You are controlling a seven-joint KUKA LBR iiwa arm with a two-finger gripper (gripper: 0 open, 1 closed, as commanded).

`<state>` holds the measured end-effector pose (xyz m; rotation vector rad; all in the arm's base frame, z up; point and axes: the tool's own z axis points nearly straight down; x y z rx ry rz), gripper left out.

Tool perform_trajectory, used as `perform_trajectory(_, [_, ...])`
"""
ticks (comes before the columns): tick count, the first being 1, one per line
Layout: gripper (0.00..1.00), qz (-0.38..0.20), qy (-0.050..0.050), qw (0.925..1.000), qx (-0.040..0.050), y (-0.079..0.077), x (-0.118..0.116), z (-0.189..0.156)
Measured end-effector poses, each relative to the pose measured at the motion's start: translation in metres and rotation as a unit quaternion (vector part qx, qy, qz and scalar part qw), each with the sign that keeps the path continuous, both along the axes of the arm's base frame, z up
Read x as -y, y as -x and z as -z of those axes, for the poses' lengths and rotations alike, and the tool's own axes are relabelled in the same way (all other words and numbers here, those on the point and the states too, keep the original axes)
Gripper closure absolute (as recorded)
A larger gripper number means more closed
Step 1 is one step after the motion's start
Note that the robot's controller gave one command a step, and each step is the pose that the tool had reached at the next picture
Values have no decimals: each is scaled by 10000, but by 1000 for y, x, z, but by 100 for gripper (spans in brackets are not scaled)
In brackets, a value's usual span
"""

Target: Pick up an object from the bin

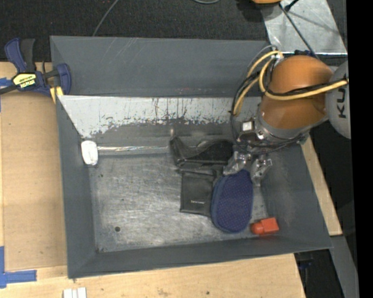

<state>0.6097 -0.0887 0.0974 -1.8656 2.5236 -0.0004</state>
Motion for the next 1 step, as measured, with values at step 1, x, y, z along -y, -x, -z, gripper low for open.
perform_trajectory(1, [100,10,10,10000,46,-3,0,-89])
